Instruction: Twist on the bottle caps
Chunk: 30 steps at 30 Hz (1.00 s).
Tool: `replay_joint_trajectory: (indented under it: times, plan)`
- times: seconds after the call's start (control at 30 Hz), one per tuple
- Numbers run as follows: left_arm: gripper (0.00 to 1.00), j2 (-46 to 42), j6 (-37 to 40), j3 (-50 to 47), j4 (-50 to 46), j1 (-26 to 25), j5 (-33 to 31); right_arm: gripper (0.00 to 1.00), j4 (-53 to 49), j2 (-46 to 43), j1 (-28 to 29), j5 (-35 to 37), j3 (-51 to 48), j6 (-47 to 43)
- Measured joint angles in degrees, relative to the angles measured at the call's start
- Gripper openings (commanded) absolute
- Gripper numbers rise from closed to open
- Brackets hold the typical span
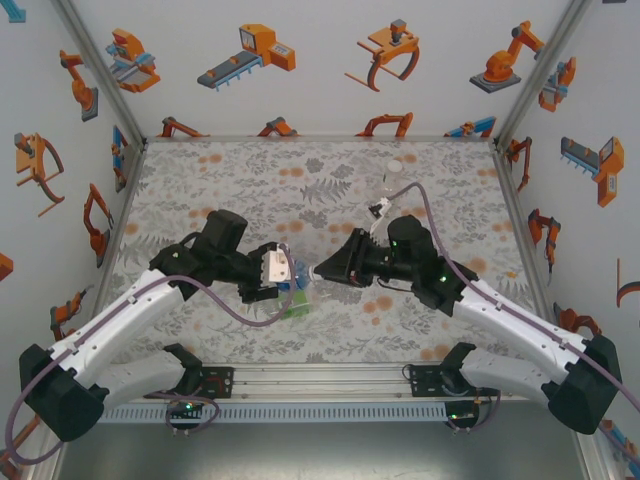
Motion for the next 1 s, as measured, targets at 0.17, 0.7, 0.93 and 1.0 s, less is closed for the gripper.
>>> replay_joint_trajectory:
  times: [0.17,0.7,0.93,1.0]
  plan:
    - [0.00,0.0,0.0,-1.6,2.3,0.0,-0.1,0.38,-4.0,-0.2,1.2,4.1,0.7,7.4]
    - [0.00,-0.1,-0.4,-2.1,10.5,-0.4,4.3,0.61,-10.0,-1.2,2.0,3.6,11.9,-32.2]
    - [0.00,0.9,-1.4,-0.9,6.0,-0.4,8.6,0.61,-9.5,-8.2,2.0,-1.0,11.5,-58.9]
    - [0.00,1.3,-1.8,0.2,4.8,-0.4,9.9,0.61,-9.8,-9.0,2.0,-4.0,11.5,-65.5]
